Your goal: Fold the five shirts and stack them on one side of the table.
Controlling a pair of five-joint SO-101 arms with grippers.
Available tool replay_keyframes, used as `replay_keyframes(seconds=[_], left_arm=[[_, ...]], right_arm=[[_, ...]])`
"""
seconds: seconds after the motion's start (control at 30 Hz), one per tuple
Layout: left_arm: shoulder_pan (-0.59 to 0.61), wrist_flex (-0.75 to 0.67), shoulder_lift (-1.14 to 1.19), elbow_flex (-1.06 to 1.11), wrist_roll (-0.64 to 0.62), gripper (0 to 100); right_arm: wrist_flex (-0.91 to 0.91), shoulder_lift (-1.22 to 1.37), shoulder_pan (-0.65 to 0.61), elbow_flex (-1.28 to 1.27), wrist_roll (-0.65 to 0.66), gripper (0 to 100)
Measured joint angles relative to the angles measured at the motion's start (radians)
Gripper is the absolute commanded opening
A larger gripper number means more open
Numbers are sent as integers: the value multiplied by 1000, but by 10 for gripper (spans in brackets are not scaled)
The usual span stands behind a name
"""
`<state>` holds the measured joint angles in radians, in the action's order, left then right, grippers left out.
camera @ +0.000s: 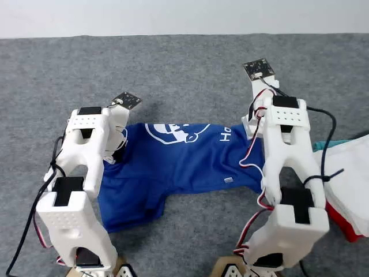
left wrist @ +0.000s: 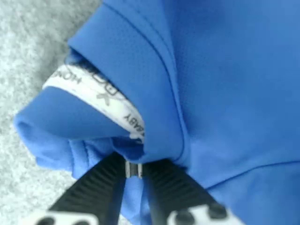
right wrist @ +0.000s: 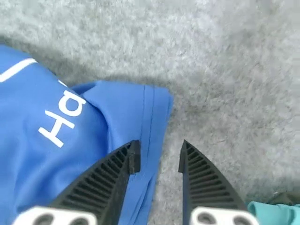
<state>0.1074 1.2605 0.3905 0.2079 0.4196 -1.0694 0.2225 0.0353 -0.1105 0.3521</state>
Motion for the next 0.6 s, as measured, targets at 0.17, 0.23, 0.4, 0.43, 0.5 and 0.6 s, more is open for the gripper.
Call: replay_keyframes(seconds=[0.17,0.23,0.4,0.43,0.5,0.6], left_arm=[[0,0,2,0,-2,2],[0,0,2,0,-2,2],[0,0,2,0,-2,2],[0,0,3,0,-2,2],[0,0,3,0,-2,2],[0,0,3,0,-2,2]], right_arm=[[-23,78,-15,95,0,26],[-29,129,-26,150,0,53],[-109,236,-23,316,-3,169],[-132,258,-23,354,-8,173],[-184,299,-26,427,-32,174],[-255,365,-25,528,-55,174]])
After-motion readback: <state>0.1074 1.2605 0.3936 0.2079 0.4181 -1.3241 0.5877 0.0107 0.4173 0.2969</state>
